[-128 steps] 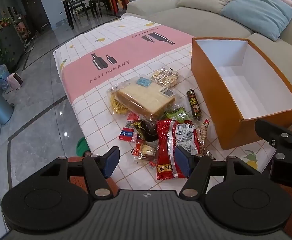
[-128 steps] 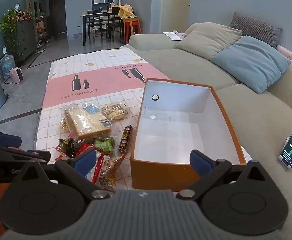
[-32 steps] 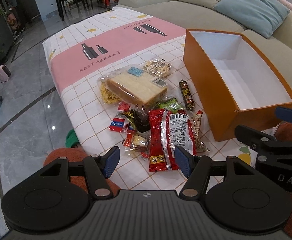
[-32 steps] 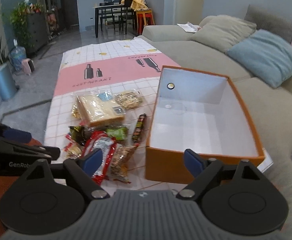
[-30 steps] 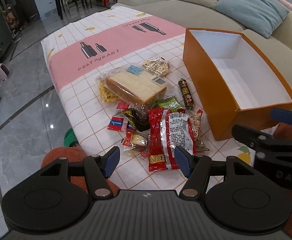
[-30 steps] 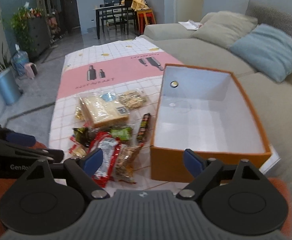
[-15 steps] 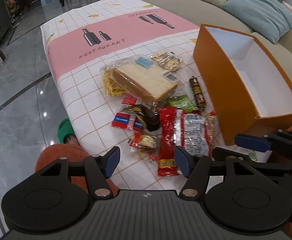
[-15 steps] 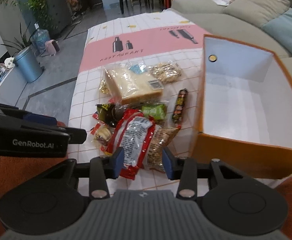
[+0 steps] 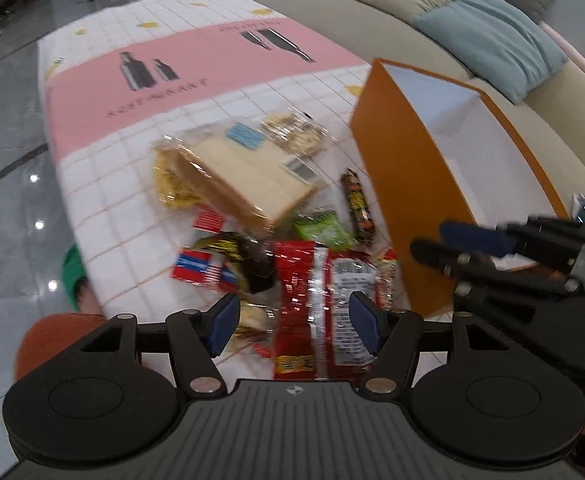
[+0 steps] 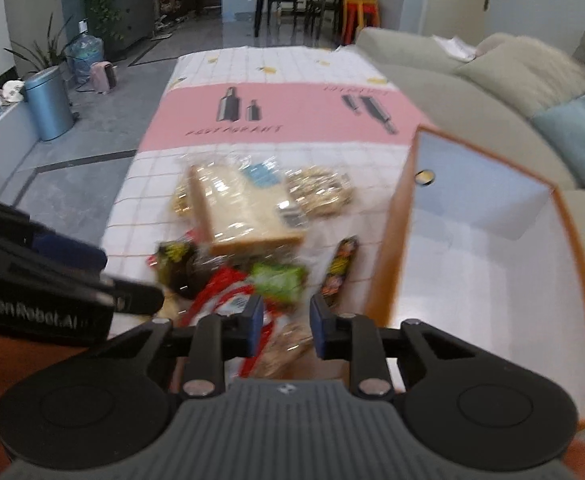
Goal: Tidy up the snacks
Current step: 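Move the left tool down toward the red-and-white snack bag, then close the left gripper on the red snack bag and lift it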
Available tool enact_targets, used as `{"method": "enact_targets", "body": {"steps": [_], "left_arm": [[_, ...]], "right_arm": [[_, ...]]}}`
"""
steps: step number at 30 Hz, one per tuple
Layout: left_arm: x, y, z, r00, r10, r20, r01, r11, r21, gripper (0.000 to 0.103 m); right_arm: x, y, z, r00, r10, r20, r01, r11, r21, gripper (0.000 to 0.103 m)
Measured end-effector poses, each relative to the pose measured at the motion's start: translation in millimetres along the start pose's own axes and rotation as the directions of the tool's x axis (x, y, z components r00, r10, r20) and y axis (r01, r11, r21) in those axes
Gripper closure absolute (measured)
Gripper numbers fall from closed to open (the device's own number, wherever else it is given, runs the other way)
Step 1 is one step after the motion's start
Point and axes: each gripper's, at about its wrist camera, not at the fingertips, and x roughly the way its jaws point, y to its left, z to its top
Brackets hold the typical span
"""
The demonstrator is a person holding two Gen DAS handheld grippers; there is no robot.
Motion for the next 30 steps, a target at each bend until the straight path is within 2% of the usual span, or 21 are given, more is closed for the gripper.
{"method": "enact_targets", "body": {"steps": [4,10,13,16,23,27,30], "left_arm": [[15,-5,2,0.999,-0.009,-0.037,0.009,1.0,0.009,0.03],[25,2,6,0.994,-0.076,-0.079,0.075,0.997,-0.021,0.025],[32,-6,6,0.993,-0.085,-0.087,0.085,0.996,-0.002,0.022],[41,-20,6,0.993,-0.059,-0.1,0.064,0.997,0.046,0.021],[66,-40,4,0.988,0.026,-0.153,-0.011,0.995,0.099,0.02],[72,-36,2,0.986,0.022,-0.163,-0.007,0.996,0.093,0.016],[68,-31,3,0.986,0.006,-0.169,0.006,0.997,0.074,0.023]], "right_arm": [[6,-8,4,0.999,0.045,-0.017,-0.045,0.999,0.013,0.081],[13,-19,4,0.999,0.045,-0.011,-0.044,0.995,0.095,0.081],[11,-27,7,0.999,0.035,0.01,-0.036,0.992,0.117,0.075],[8,-33,8,0.999,0.008,0.033,-0.013,0.991,0.131,0.071],[11,-33,8,0.999,0.025,0.041,-0.031,0.99,0.135,0.069],[13,-35,6,0.998,0.042,0.039,-0.047,0.988,0.148,0.068],[14,-34,5,0.998,0.049,0.034,-0.053,0.988,0.146,0.068]]}}
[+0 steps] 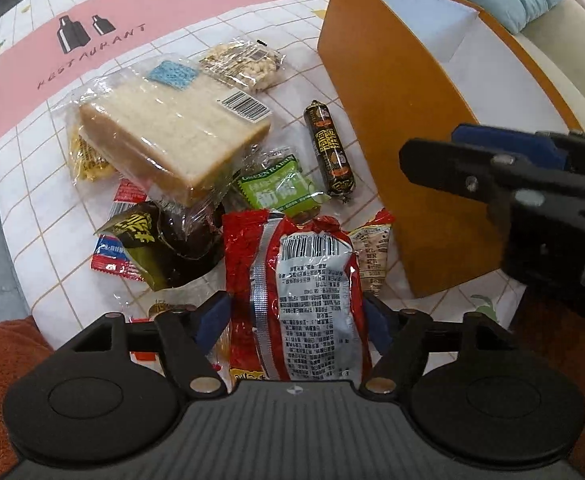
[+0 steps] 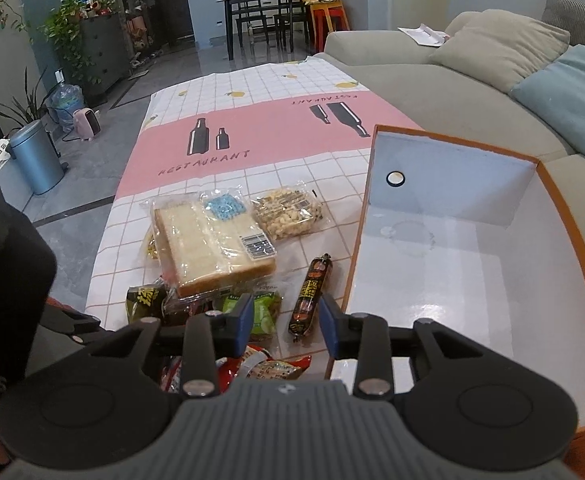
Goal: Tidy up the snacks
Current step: 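Close the left gripper on the red snack bag and lift it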
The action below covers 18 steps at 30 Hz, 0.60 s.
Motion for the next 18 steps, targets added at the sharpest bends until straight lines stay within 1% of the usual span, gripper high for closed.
{"method": "enact_targets", "body": {"steps": [2,3,5,7,8,11,13,14,17,18], "left_arm": [[-7,0,-1,1.0,0.005,0.008,-0.005,1.0,0.003,0.034],[-10,-1,-1,1.0,0.009,0.014,-0.01,1.0,0.012,0.036],[-19,-3,-3,0.999,0.032,0.022,-0.032,0.999,0.031,0.046],[-25,-5,-4,0.998,0.054,0.03,-0.055,0.997,0.054,0.059],[-27,-6,-4,0.997,0.07,0.038,-0.073,0.995,0.065,0.068],[-38,-7,-3,0.991,0.105,0.077,-0.111,0.991,0.073,0.076],[-48,-2,-2,0.99,0.095,0.105,-0.101,0.994,0.05,0.077],[-54,0,-1,0.989,0.092,0.115,-0.096,0.995,0.036,0.077],[-73,11,4,0.983,0.114,0.147,-0.112,0.994,-0.018,0.078],[-80,15,6,0.98,0.12,0.156,-0.116,0.993,-0.038,0.079]], "right_arm": [[1,1,0,1.0,0.001,-0.005,-0.001,1.0,-0.007,0.067],[1,2,0,1.0,0.001,-0.006,-0.001,1.0,-0.011,0.067],[2,2,0,1.0,0.0,-0.008,0.0,1.0,-0.016,0.067],[3,2,1,1.0,0.007,-0.012,-0.007,1.0,-0.014,0.067],[4,2,2,1.0,0.012,-0.017,-0.013,1.0,-0.012,0.067],[7,6,6,0.999,0.037,-0.029,-0.038,0.999,-0.019,0.067],[12,11,11,0.998,0.052,-0.038,-0.054,0.997,-0.049,0.064],[14,12,15,0.997,0.059,-0.04,-0.061,0.996,-0.058,0.058],[18,15,28,0.996,0.08,-0.027,-0.082,0.994,-0.072,0.051],[19,17,32,0.996,0.084,-0.026,-0.085,0.993,-0.079,0.045]]}}
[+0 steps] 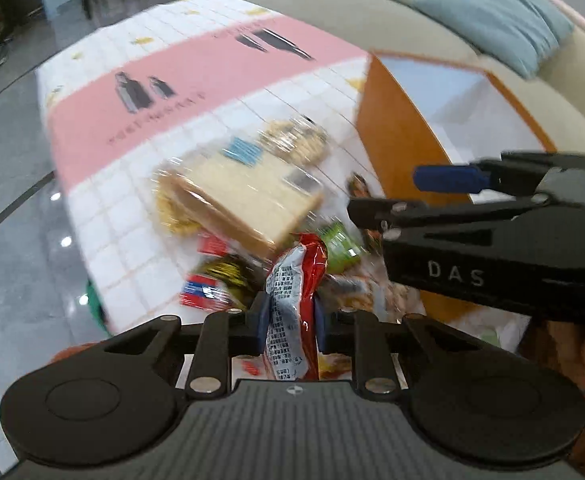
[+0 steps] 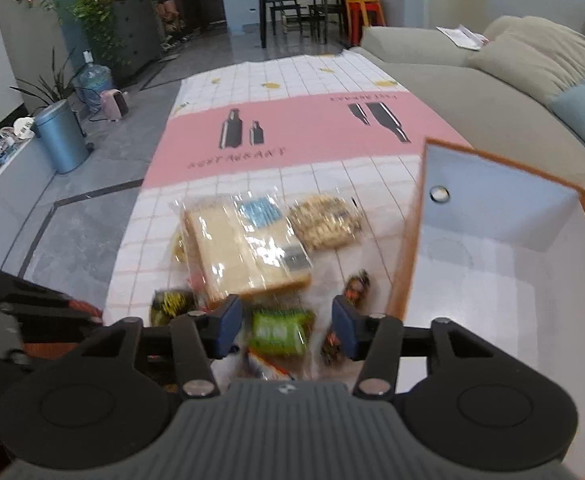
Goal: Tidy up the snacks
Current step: 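Close the left gripper on the red snack bag and lift it, then grasp the bagged bread loaf with the right gripper while the left holds the red bag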
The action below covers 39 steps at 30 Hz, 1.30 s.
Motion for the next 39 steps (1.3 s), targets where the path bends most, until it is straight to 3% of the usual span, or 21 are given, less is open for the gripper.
{"method": "enact_targets", "body": {"steps": [4,6,8,15,20,25,31,39], "left_arm": [[-27,27,12,0.997,0.025,0.071,-0.017,0.995,-0.102,0.08],[-35,42,17,0.992,0.068,0.103,-0.052,0.987,-0.151,0.08],[-34,55,22,0.987,0.105,0.121,-0.082,0.98,-0.184,0.08],[-11,80,24,0.986,0.136,0.097,-0.105,0.955,-0.277,0.08],[-3,91,21,0.988,0.134,0.073,-0.106,0.946,-0.306,0.08],[1,98,17,0.99,0.135,0.047,-0.112,0.939,-0.325,0.08],[-1,95,15,0.991,0.12,0.054,-0.096,0.94,-0.327,0.08],[-18,81,16,0.99,0.113,0.083,-0.081,0.944,-0.321,0.08]], "right_arm": [[13,8,14,1.0,0.017,-0.005,-0.017,0.999,-0.039,0.041],[26,16,20,1.0,0.012,-0.022,-0.014,0.998,-0.066,0.031],[40,27,23,0.999,0.006,-0.038,-0.009,0.995,-0.1,0.031],[103,68,28,0.991,-0.019,-0.131,-0.013,0.972,-0.236,0.031],[139,81,28,0.982,-0.08,-0.172,0.027,0.956,-0.292,0.031],[157,83,25,0.975,-0.147,-0.168,0.084,0.939,-0.333,0.022],[145,79,27,0.98,-0.135,-0.148,0.076,0.935,-0.346,0.042],[95,62,38,0.992,-0.112,-0.058,0.09,0.952,-0.293,0.075]]}}
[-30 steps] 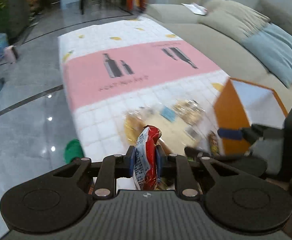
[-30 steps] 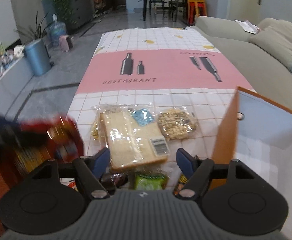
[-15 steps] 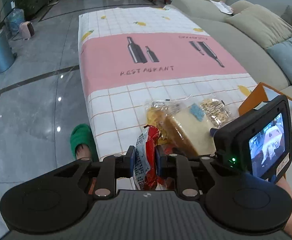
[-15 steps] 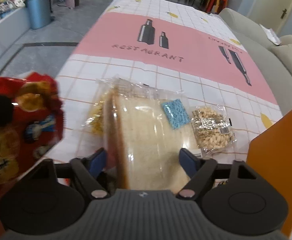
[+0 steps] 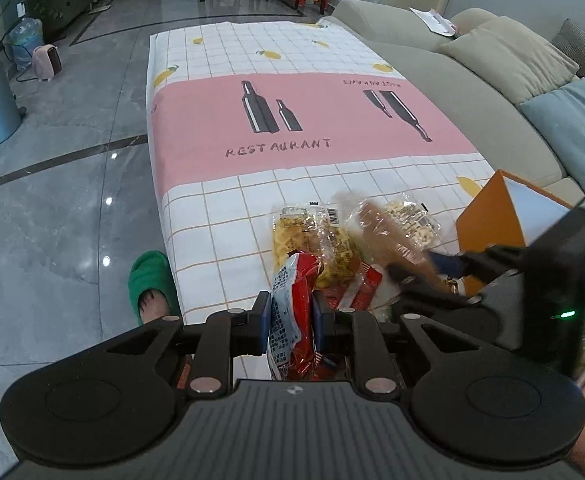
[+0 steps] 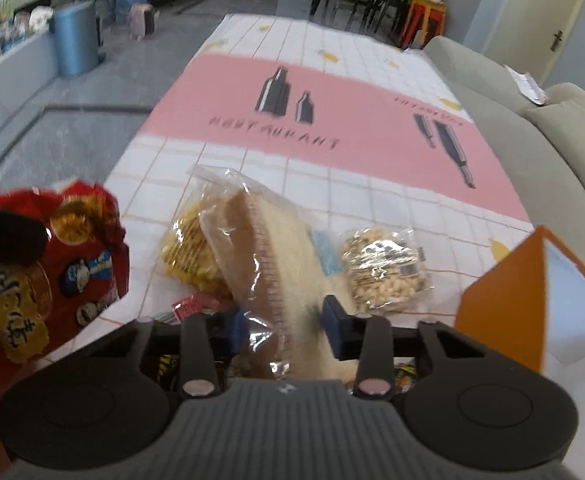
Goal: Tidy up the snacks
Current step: 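Grasp the bagged bread loaf with the right gripper while the left holds the red bag, then carry both bags over the orange box while the left gripper releases the red bag inside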
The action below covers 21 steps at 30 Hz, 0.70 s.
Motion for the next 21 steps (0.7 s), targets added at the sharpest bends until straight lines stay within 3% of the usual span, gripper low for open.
{"method": "enact_targets", "body": {"steps": [7,14,18,21], "left_arm": [[-29,-19,-2,0.997,-0.038,0.06,0.037,0.999,0.022,0.08],[-66,-48,-2,0.985,-0.116,0.128,0.108,0.992,0.063,0.08],[-77,-73,-2,0.974,-0.186,0.131,0.173,0.979,0.105,0.08],[-82,-96,0,0.963,-0.235,0.13,0.217,0.966,0.139,0.08]], "right_arm": [[-60,-35,3,0.994,0.042,0.102,-0.056,0.989,0.14,0.081],[-141,-64,-17,0.972,0.047,0.231,-0.114,0.952,0.286,0.081],[-179,-82,-40,0.961,0.022,0.276,-0.127,0.921,0.368,0.082],[-203,-94,-57,0.954,-0.043,0.296,-0.086,0.91,0.406,0.082]]}}
